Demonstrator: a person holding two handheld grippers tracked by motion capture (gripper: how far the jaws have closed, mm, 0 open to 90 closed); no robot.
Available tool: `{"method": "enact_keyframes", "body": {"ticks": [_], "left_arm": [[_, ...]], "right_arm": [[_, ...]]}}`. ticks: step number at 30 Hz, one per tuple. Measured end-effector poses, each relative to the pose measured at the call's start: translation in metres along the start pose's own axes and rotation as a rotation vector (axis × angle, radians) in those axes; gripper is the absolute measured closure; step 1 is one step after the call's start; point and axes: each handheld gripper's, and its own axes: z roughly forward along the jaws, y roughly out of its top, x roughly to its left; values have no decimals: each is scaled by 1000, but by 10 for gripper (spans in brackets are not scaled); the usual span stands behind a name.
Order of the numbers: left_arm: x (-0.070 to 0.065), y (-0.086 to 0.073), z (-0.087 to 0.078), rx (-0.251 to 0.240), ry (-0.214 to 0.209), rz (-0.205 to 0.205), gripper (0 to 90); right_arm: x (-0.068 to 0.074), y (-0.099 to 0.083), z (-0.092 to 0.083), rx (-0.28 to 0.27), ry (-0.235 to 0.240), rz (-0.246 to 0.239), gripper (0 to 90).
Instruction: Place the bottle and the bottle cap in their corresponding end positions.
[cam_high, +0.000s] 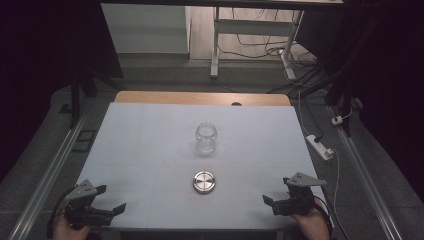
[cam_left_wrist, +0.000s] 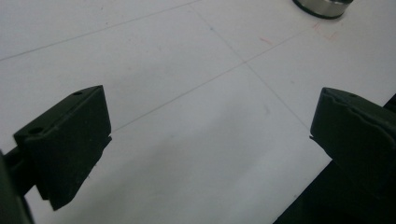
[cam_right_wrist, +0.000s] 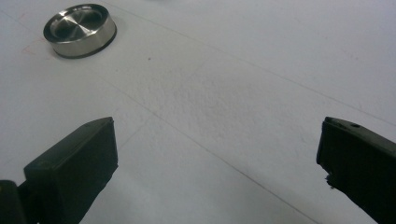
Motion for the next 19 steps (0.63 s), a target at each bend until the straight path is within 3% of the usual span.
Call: {"method": "enact_keyframes", "body": {"ticks": [14,19], "left_arm": [[-1,-11,-7,52,62,-8,0],[0,-13,-9,45,48,-23,0]], "right_arm": [[-1,-9,-10,25,-24,22,0],[-1,-10,-11,31,-30,26,0]]}}
